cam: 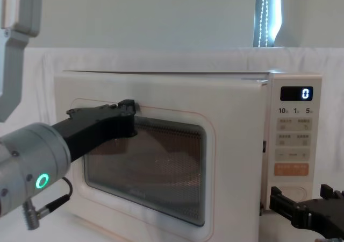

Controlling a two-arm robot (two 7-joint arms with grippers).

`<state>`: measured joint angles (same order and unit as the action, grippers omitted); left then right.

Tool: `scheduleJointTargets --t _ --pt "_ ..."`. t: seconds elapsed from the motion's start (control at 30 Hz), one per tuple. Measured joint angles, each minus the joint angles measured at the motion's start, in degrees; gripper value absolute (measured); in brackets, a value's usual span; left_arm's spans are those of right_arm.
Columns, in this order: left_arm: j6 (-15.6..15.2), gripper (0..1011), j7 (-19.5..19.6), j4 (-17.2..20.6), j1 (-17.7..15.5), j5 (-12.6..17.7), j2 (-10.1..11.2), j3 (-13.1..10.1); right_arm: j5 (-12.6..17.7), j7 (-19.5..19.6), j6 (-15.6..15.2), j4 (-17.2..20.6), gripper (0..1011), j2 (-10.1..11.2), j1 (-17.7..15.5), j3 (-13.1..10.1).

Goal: Press the button to open the microwave door with one hand; close the microwave door with the other hand.

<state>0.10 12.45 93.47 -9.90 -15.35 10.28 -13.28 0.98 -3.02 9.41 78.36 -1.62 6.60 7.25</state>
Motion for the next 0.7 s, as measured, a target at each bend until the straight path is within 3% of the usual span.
scheduleJointTargets --t 0.7 --pt "-0.26 0 -0.35 -6.14 -6.97 2.43 -3.46 -3.04 0.01 0.09 0.0 0.0 1001 0.01 0.0 -0.07"
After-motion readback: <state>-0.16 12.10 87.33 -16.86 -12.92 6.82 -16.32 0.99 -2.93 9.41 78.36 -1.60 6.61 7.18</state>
